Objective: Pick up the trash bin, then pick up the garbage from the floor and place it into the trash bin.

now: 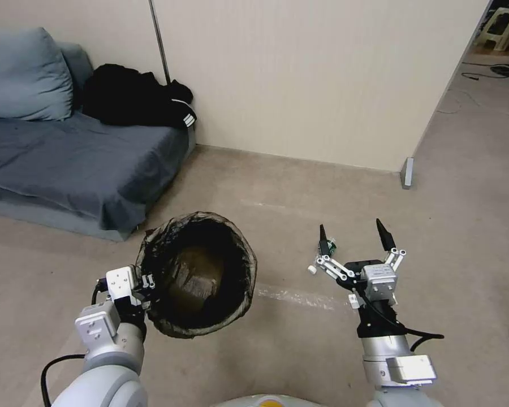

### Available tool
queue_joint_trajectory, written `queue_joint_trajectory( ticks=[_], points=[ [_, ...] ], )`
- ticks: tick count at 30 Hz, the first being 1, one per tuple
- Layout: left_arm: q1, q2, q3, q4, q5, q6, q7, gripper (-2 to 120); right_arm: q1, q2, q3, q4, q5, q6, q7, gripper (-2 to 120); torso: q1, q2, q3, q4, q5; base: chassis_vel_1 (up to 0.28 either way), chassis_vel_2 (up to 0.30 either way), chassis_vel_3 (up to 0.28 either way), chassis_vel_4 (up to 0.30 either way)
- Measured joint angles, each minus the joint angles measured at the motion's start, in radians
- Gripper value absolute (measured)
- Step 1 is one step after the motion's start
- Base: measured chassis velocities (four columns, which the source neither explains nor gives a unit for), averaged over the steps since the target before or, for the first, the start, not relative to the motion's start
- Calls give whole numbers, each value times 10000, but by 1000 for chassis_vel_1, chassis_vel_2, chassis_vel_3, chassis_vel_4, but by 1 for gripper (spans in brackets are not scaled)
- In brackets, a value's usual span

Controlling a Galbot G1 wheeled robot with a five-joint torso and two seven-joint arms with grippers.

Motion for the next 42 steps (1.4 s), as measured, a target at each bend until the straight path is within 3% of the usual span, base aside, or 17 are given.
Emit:
queue_joint_trajectory(
  ticks=[17,22,26,27,33,40,42],
  points=[
    [29,-15,-32,12,-14,-69,7,1,296,0,151,-144,65,-3,81,100,-1,1,0,0,0,-58,62,56,-62],
    [174,-12,12,14,-6,-111,4,1,818,0,165,-120,738,-1384,449,100,-1,1,0,0,0,0,0,0,0],
    [354,-19,46,15,78,-192,-3,1,1632,-194,174,-377,1926,-3247,1104,100,-1,0,0,1,1,0,0,0,0],
    [354,-19,46,15,78,-192,-3,1,1632,-194,174,-377,1926,-3247,1104,100,-1,0,0,1,1,0,0,0,0],
    [533,-37,13,15,171,-208,16,1,2974,-1026,195,-1203,3174,-5469,1888,100,0,0,0,0,1,0,0,0,0],
    [644,-133,21,15,335,-228,17,1,3999,-1601,78,-2560,4284,-6733,2361,100,-1,1,0,2,1,0,0,0,0],
    [663,-148,12,15,367,-238,18,1,4386,-1785,-15,-3504,4780,-7036,2482,100,0,0,0,2,2,0,0,0,0]
  ],
)
